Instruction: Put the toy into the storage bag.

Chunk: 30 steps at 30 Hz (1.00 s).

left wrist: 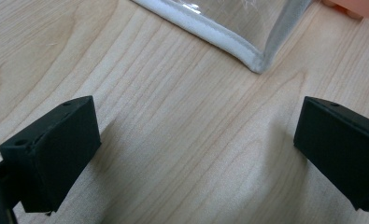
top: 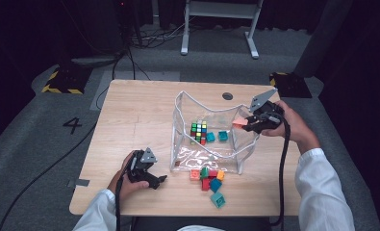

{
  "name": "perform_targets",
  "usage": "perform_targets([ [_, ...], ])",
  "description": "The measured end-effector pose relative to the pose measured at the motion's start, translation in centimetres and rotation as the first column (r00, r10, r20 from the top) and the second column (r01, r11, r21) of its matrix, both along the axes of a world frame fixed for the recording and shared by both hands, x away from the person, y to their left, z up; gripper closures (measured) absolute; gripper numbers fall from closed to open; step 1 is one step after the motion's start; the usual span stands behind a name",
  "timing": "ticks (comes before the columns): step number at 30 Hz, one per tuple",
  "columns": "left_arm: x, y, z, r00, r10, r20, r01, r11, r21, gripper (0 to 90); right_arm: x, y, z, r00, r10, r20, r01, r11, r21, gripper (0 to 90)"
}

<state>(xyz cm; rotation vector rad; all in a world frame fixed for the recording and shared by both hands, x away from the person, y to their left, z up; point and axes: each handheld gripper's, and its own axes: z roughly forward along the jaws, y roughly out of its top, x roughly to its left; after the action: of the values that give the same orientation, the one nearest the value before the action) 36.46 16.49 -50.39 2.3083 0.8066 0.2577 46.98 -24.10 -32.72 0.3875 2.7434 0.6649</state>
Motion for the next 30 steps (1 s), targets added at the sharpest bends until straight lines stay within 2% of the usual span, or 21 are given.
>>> perform_targets([
  [4,0.0,0.0,0.0,1.0000,0.000,0.001,0.000,1.0000,0.001,0.5,-0.3,0.0,0.2,0.9997,-0.013,0.021,0.012,1.000,0.022,59.4],
  [8,0.0,0.0,0.0,1.0000,0.000,0.000,0.000,1.0000,0.000,0.5,-0.7,-0.3,0.7,0.9992,-0.013,0.038,0.010,0.997,0.082,53.3],
  [11,0.0,0.0,0.0,1.0000,0.000,0.000,0.000,1.0000,0.000,0.5,-1.3,-0.8,0.9,0.9988,-0.029,0.039,0.023,0.989,0.148,49.3],
  [12,0.0,0.0,0.0,1.0000,0.000,0.001,0.000,1.0000,0.001,0.5,-1.6,-1.0,1.0,0.9983,-0.026,0.052,0.016,0.983,0.183,47.2],
  [14,0.0,0.0,0.0,1.0000,0.000,0.001,0.000,1.0000,0.000,0.5,-2.1,-1.4,1.2,0.9976,-0.025,0.065,0.010,0.975,0.223,43.4],
  [15,0.0,0.0,0.0,1.0000,0.000,0.000,0.000,1.0000,0.000,0.5,-2.5,-1.7,1.4,0.9966,-0.040,0.073,0.020,0.968,0.250,41.9],
  [17,0.0,0.0,0.0,1.0000,0.000,0.000,0.000,1.0000,0.000,0.5,-3.0,-2.2,1.5,0.9919,-0.059,0.113,0.026,0.961,0.275,37.5],
  [19,0.0,0.0,0.0,1.0000,0.000,0.000,0.000,1.0000,0.000,0.5,-3.6,-2.9,1.8,0.9886,-0.080,0.127,0.036,0.947,0.319,35.5],
  [21,0.0,0.0,0.0,1.0000,0.000,0.000,0.000,1.0000,0.000,0.5,-4.4,-3.6,1.9,0.9808,-0.109,0.162,0.046,0.935,0.351,32.1],
  [23,0.0,0.0,0.0,1.0000,0.000,0.001,0.000,1.0000,0.000,0.5,-5.1,-4.4,1.9,0.9755,-0.139,0.170,0.065,0.923,0.379,30.0],
  [28,0.0,0.0,0.0,1.0000,0.000,0.000,0.000,1.0000,0.000,0.5,-6.7,-6.5,1.5,0.9564,-0.206,0.207,0.102,0.900,0.424,26.5],
  [29,0.0,0.0,0.0,1.0000,0.000,0.000,0.000,1.0000,0.000,0.4,-6.9,-6.9,1.3,0.9539,-0.215,0.209,0.106,0.894,0.436,25.5],
  [30,0.0,0.0,0.0,1.0000,0.000,0.001,0.000,1.0000,0.000,0.4,-7.3,-7.4,0.9,0.9526,-0.238,0.189,0.130,0.881,0.455,25.1],
])
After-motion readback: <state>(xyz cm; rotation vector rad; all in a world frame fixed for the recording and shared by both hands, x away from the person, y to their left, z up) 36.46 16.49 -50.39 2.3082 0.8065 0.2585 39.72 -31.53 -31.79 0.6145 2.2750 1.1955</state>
